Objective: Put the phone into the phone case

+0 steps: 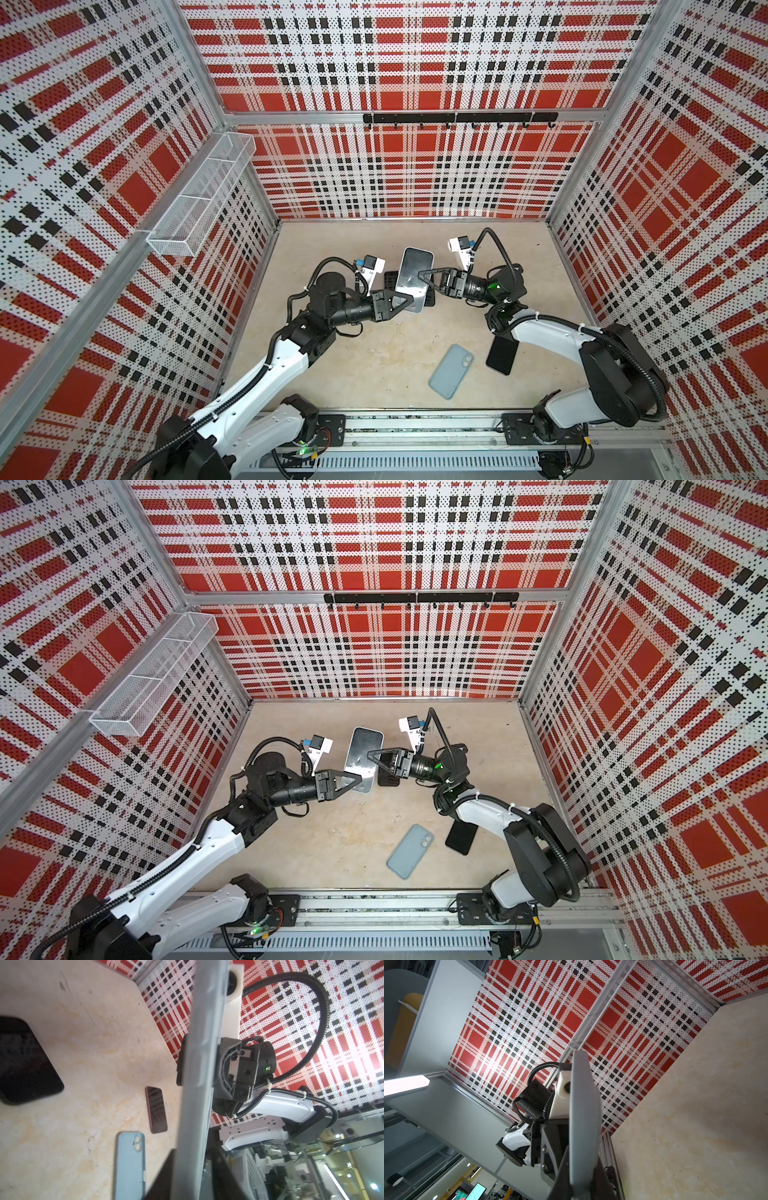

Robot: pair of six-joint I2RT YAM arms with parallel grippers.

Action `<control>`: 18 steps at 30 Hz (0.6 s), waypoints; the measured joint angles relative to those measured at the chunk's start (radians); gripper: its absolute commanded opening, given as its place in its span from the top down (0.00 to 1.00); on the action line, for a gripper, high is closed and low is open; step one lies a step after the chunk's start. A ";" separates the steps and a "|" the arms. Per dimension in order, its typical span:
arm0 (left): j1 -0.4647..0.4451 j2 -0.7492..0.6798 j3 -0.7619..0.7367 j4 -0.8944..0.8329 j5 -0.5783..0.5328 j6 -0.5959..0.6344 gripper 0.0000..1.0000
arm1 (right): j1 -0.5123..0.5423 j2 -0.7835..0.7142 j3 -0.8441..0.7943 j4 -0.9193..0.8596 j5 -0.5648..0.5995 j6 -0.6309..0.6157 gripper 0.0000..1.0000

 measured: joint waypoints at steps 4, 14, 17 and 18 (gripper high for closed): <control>0.056 -0.059 -0.001 -0.045 -0.061 0.032 0.01 | 0.001 0.002 0.000 -0.101 0.016 -0.045 1.00; 0.102 -0.238 0.124 -0.504 -0.576 0.267 0.01 | 0.060 0.034 0.137 -0.697 0.130 -0.302 1.00; 0.106 -0.296 0.113 -0.539 -0.700 0.282 0.01 | 0.116 0.123 0.188 -0.761 0.168 -0.321 1.00; 0.106 -0.315 0.108 -0.547 -0.727 0.285 0.01 | 0.134 0.159 0.200 -0.776 0.178 -0.320 1.00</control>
